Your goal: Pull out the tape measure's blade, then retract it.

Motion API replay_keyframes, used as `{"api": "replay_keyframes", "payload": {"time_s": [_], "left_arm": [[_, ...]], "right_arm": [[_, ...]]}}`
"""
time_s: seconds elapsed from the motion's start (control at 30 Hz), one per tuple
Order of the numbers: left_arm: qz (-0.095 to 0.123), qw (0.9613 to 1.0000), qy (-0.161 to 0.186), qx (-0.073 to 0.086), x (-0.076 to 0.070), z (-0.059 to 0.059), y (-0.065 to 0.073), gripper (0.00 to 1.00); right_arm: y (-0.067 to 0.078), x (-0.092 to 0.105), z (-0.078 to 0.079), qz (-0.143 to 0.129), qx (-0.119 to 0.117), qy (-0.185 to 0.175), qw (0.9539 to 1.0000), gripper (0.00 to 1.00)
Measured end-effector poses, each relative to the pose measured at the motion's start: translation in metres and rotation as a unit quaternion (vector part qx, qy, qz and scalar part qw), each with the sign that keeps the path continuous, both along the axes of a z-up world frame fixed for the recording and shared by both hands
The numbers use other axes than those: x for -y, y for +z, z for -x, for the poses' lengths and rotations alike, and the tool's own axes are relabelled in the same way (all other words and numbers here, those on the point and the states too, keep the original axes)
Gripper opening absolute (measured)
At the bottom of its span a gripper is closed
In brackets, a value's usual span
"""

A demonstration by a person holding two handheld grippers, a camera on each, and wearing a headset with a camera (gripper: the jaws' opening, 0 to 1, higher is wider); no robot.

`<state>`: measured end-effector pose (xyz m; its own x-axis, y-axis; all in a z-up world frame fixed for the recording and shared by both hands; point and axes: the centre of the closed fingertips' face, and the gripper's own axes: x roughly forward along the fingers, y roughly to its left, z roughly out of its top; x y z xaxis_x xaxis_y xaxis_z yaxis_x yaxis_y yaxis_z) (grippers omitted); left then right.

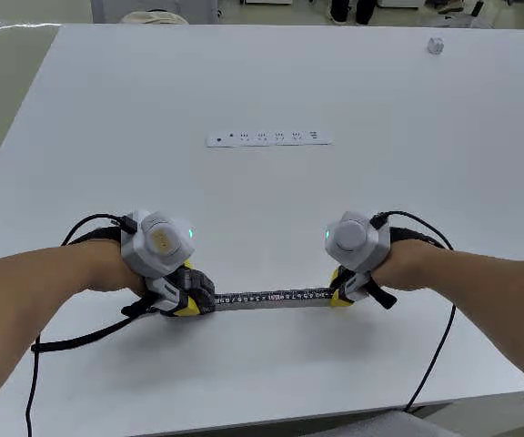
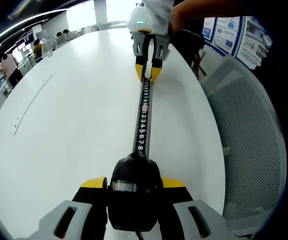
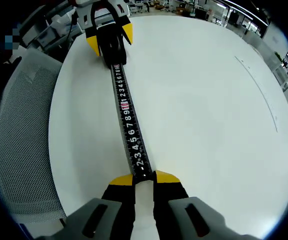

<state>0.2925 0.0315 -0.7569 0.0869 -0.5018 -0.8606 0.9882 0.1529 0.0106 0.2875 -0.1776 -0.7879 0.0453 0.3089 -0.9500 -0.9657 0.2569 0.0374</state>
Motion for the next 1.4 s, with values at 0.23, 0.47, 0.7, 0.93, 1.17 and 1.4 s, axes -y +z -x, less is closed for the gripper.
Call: {"api": "replay_keyframes", "payload": {"time_s": [0.23, 0.47, 0.7, 0.93, 1.17, 1.4], "left_arm": [[0.000, 1.0000, 0.000, 0.000, 0.001, 0.003, 0.002, 0.36], [-0.001, 1.0000, 0.000, 0.000, 0.001, 0.003, 0.002, 0.36], [-0.001, 1.0000, 0.000, 0.000, 0.001, 0.003, 0.002, 0.36], [-0.001, 1.0000, -0.001, 0.001, 0.001, 0.003, 0.003, 0.36], [-0.001, 1.0000, -0.001, 0.000, 0.001, 0.003, 0.003, 0.36], [-0.001, 1.0000, -0.002, 0.000, 0.001, 0.002, 0.002, 0.36]], "right_arm": [[0.000, 0.003, 0.000, 0.000, 0.001, 0.000, 1.0000, 0.11], [-0.001, 0.008, 0.001, 0.002, -0.001, -0.002, 1.0000, 0.11], [0.000, 0.011, 0.001, 0.002, -0.001, -0.004, 1.0000, 0.11], [0.000, 0.014, 0.001, 0.005, -0.003, -0.005, 1.0000, 0.11], [0.000, 0.019, 0.002, 0.008, -0.002, -0.007, 0.9999, 0.11], [0.000, 0.023, 0.001, 0.008, -0.003, -0.010, 0.9999, 0.11]]}}
